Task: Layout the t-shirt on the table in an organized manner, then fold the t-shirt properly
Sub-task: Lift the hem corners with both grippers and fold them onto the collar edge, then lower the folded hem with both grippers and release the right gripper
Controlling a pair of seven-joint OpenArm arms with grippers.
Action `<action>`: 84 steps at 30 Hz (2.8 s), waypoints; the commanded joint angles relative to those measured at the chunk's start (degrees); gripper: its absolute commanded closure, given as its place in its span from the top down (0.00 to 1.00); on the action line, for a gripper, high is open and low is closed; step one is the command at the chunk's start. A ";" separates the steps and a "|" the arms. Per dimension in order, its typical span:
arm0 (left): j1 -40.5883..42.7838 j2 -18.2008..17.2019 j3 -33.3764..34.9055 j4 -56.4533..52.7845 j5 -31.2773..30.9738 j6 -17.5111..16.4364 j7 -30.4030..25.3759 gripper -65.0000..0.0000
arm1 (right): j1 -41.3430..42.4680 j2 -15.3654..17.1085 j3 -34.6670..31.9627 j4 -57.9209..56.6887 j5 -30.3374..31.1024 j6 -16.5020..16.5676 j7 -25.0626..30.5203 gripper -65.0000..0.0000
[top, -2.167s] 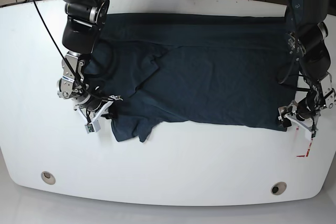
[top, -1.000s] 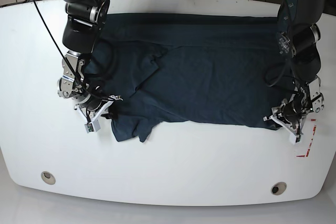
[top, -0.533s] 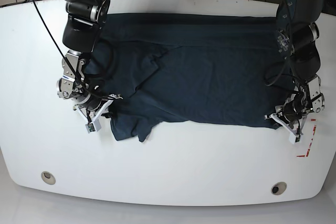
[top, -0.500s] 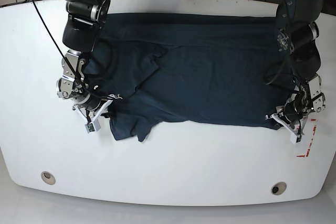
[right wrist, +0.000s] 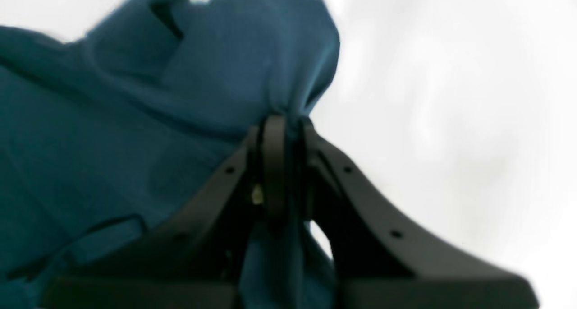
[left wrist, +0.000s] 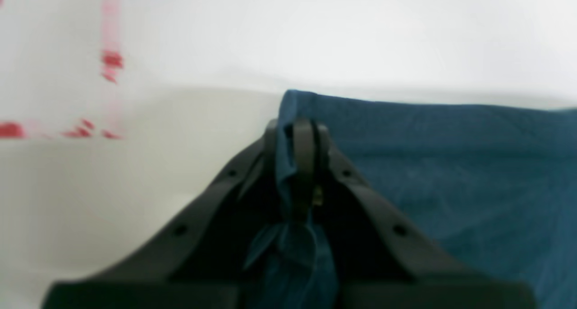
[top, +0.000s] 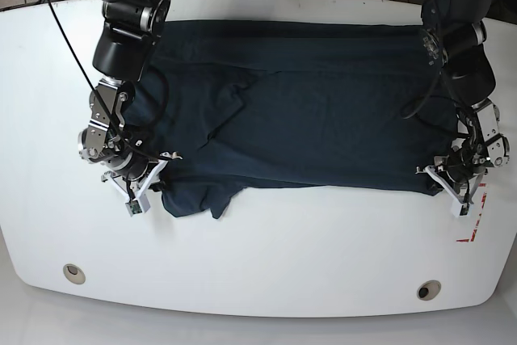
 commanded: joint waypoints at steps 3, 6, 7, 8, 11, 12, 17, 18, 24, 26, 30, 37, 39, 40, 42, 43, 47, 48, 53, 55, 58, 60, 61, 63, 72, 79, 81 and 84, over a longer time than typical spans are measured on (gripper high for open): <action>0.13 -0.70 -0.16 5.47 -0.79 -2.43 0.63 0.01 | 1.78 0.47 0.00 6.44 0.89 -0.10 -3.22 0.00; 0.57 -0.70 -0.16 7.84 -0.79 -3.53 2.12 0.01 | 1.69 0.47 0.00 9.60 0.98 -0.10 -5.07 0.00; 0.57 -0.70 -0.24 8.90 -0.79 -3.53 2.92 0.01 | 1.69 0.47 0.00 11.01 0.89 -0.10 -5.77 0.00; 0.66 -0.70 -0.33 9.34 -0.79 -3.53 3.27 0.01 | 1.69 0.47 0.00 11.53 0.89 -0.10 -6.21 0.00; 1.27 -0.70 -2.53 11.53 -0.79 -3.53 5.55 0.01 | 1.69 0.47 0.00 13.82 0.98 -0.10 -8.67 0.00; 1.45 -0.70 -3.50 12.59 -0.79 -3.53 6.17 0.01 | 1.69 0.47 0.00 14.61 1.07 -0.10 -9.64 0.00; 1.80 -0.70 -5.87 16.11 -0.79 -3.53 9.33 0.01 | 0.02 0.47 0.00 19.36 1.24 -0.10 -12.98 0.00; 1.80 -0.70 -5.96 16.98 -0.79 -3.53 10.21 0.01 | -0.68 0.47 0.00 21.12 1.24 -0.10 -13.68 0.00; 4.35 -0.70 -6.92 22.87 -0.79 -3.53 14.26 0.01 | -4.63 0.38 0.00 29.20 1.24 -0.10 -16.94 0.00; 5.23 -0.70 -7.01 25.51 -0.79 -3.53 15.66 0.01 | -5.95 -0.50 0.00 31.49 1.24 -0.10 -17.81 0.00; 7.34 -0.08 -7.01 29.64 -0.79 -3.53 18.12 0.01 | -9.03 -0.94 0.00 35.53 1.24 -0.10 -18.96 0.00; 13.32 1.77 -7.10 40.46 -0.70 -3.53 23.40 0.01 | -14.83 -2.43 0.09 40.81 1.24 -0.10 -19.57 0.00; 14.99 2.38 -7.01 43.01 -0.70 -3.53 24.81 0.01 | -16.15 -2.87 0.18 42.04 1.24 -0.10 -19.57 0.00; 15.78 3.17 -7.01 44.32 -0.70 -3.53 25.25 0.01 | -16.94 -2.96 0.18 42.57 1.24 -0.10 -19.57 0.00; 17.36 4.23 -7.10 46.70 -0.70 -3.53 26.04 0.01 | -18.35 -3.05 0.18 43.36 1.24 -0.10 -19.57 0.00; 18.42 4.58 -7.10 48.11 -0.70 -3.53 26.39 0.01 | -19.05 -3.14 0.09 43.71 1.24 -0.10 -19.57 0.00; 23.08 4.84 -7.10 52.15 -0.70 -3.53 27.18 0.01 | -21.25 -3.14 0.09 44.68 1.24 -0.10 -19.57 0.00; 24.22 4.93 -7.01 53.12 -0.70 -3.53 27.18 0.01 | -21.60 -3.14 0.09 44.76 1.24 -0.10 -19.57 0.00; 28.53 5.02 -6.84 55.49 -0.79 -3.53 27.18 0.01 | -23.36 -3.23 0.09 45.20 1.24 -0.10 -19.57 0.00; 29.58 5.02 -7.01 55.40 -0.79 -3.53 27.18 0.01 | -23.71 -3.23 0.09 45.20 1.24 -0.10 -19.57 0.00; 30.64 4.84 -7.10 54.96 -0.79 -3.53 27.18 0.01 | -23.89 -3.23 0.26 45.12 1.24 -0.10 -19.57 0.00; 31.25 4.93 -7.10 54.96 -0.79 -3.53 27.18 0.01 | -24.06 -3.23 0.26 45.12 1.24 -0.10 -19.57 0.00; 32.31 4.84 -7.10 54.96 -0.79 -3.53 27.18 0.01 | -24.59 -3.23 0.26 45.03 1.24 -0.10 -19.57 0.00; 33.19 4.76 -7.10 55.05 -0.79 -3.53 27.18 0.01 | -25.29 -3.23 0.18 45.12 1.24 -0.10 -19.57 0.00; 35.21 4.84 -6.92 55.14 -0.61 -3.53 27.18 0.02 | -27.14 -3.23 0.18 45.03 1.24 -0.10 -19.66 0.07; 36.00 4.67 -6.75 55.31 -0.61 -3.53 27.27 0.19 | -28.81 -3.23 0.18 45.64 1.24 -0.10 -19.66 0.55; 36.00 4.76 -6.75 55.40 -0.61 -3.53 27.27 0.29 | -28.90 -3.23 0.18 46.70 1.24 -0.10 -19.66 0.64; 36.00 4.76 -6.75 55.49 -0.61 -3.53 27.36 0.44 | -28.90 -4.90 0.44 48.81 1.24 -0.10 -19.66 0.73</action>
